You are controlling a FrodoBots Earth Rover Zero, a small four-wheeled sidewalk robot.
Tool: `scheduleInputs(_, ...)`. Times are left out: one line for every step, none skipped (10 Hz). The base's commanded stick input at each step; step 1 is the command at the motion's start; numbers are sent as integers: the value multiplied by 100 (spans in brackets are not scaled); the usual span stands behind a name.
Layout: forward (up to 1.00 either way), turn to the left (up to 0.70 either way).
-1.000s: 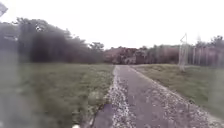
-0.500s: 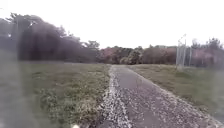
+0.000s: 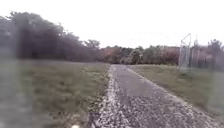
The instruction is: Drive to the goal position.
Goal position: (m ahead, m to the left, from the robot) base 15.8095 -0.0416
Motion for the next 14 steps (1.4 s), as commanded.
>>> scheduleInputs(85, 0)
scheduleInputs(85, -1)
scheduleInputs(85, -8)
scheduleInputs(85, -15)
scheduleInputs(85, -22)
scheduleInputs(85, -29)
scheduleInputs(85, -29)
scheduleInputs(85, -14)
scheduleInputs(85, 0)
scheduleInputs(85, 0)
scheduleInputs(85, 0)
scheduleInputs(85, 0)
scheduleInputs(85, 0)
scheduleInputs(85, 0)
